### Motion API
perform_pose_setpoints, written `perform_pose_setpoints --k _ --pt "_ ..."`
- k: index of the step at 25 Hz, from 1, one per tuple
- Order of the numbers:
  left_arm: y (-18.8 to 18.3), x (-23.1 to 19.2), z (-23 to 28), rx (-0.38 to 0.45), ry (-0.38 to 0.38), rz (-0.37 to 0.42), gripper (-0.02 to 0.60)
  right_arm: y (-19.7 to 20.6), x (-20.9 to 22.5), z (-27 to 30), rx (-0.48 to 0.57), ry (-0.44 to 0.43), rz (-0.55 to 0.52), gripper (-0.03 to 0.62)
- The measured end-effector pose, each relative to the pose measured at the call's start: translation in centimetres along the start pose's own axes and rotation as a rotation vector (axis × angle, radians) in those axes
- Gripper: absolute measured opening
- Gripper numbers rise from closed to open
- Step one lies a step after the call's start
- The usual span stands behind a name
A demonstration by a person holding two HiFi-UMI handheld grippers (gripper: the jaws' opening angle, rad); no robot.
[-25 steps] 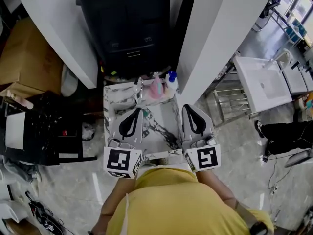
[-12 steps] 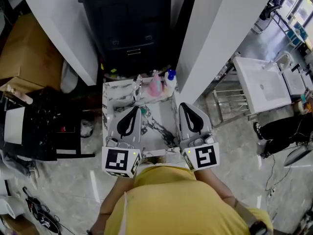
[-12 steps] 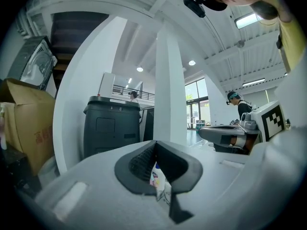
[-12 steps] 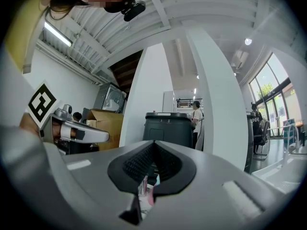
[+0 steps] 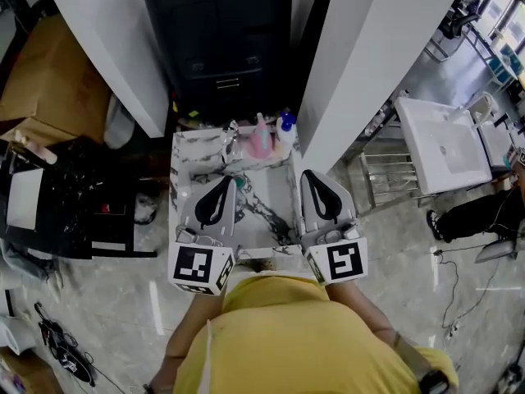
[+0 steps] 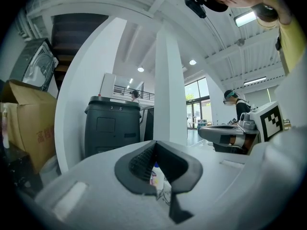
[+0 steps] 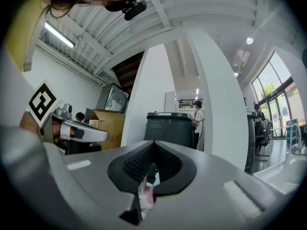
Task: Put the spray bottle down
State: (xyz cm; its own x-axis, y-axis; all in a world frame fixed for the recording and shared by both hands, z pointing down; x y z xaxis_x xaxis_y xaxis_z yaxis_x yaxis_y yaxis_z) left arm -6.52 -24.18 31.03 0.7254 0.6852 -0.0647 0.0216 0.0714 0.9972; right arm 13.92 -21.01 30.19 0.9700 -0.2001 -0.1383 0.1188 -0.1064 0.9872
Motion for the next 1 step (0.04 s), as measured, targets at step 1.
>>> perform_pose_setpoints --k 1 --pt "0.1 0.14 -0.03 0.001 -0.002 0.001 -0.002 0.15 0.11 -0.19 -0.004 -0.002 -0.001 0.0"
Point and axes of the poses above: the fingertips, and each gripper's own axes: z forward along the fingers, x to its right, y out of its underside, the point moved 8 cm from there along -z, backward along the fingers, and after that the axes turned 8 degrees about y, right-handed, at the moved point
